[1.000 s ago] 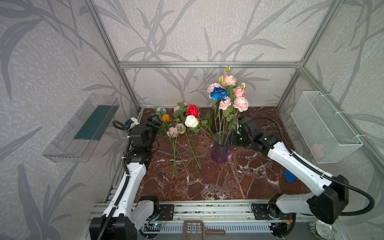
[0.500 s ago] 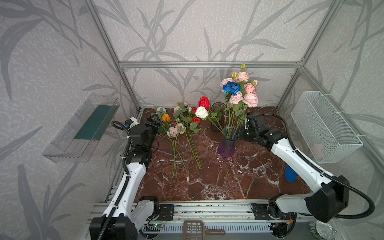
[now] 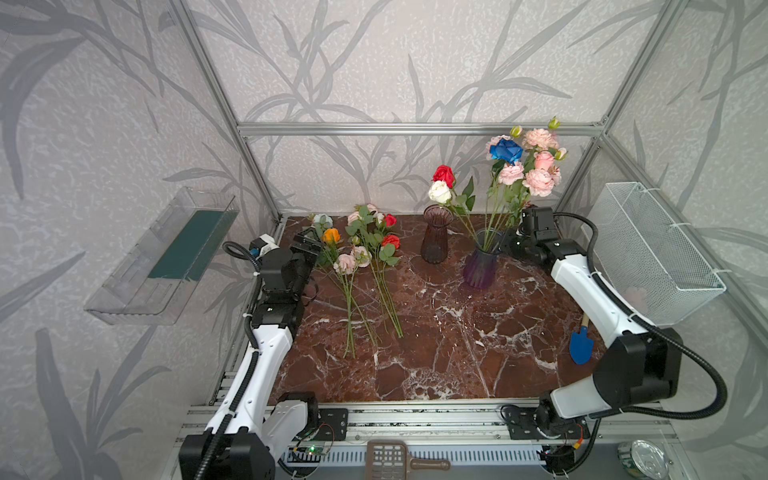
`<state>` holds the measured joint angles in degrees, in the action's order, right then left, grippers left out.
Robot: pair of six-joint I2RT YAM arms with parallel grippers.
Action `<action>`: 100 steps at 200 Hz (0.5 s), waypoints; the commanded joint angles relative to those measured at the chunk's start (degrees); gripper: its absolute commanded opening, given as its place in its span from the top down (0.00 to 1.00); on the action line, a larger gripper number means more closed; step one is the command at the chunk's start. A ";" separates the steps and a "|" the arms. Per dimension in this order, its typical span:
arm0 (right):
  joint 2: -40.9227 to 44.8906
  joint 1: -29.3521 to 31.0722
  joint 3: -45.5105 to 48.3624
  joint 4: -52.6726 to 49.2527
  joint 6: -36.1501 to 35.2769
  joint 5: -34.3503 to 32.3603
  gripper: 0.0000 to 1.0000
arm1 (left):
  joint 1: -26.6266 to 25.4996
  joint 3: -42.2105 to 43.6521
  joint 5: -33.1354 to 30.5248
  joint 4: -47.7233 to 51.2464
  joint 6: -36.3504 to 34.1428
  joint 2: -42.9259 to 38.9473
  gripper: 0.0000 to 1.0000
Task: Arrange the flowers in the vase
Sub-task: 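Slide the purple vase with the right gripper farther from the robot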
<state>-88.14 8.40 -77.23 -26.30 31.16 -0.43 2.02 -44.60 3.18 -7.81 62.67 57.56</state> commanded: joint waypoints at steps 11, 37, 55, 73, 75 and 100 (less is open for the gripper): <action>-4.37 -2.52 -5.15 4.28 -2.54 -3.00 1.00 | 0.57 0.50 0.25 -1.50 0.43 0.17 0.18; -8.77 -3.95 -10.38 2.53 -3.93 -3.69 1.00 | 0.72 0.51 0.46 -1.65 0.43 0.35 0.18; -12.29 -5.92 -13.34 1.46 -3.15 -1.12 1.00 | 0.92 0.55 0.64 -1.68 0.52 0.45 0.18; -14.42 -7.14 -15.70 0.22 -3.88 -0.87 1.00 | 1.05 0.40 0.90 -1.78 0.40 0.53 0.19; -14.67 -7.37 -16.03 0.14 -3.97 -0.78 1.00 | 1.05 0.41 0.98 -1.83 0.29 0.49 0.19; -16.90 -9.22 -17.86 -0.70 -4.24 0.52 1.00 | 1.00 -0.18 1.48 -1.66 -1.05 0.21 0.19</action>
<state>-103.04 0.86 -92.95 -25.69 29.71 0.78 2.72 -44.60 3.81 -8.23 62.57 58.00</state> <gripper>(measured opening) 0.118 0.809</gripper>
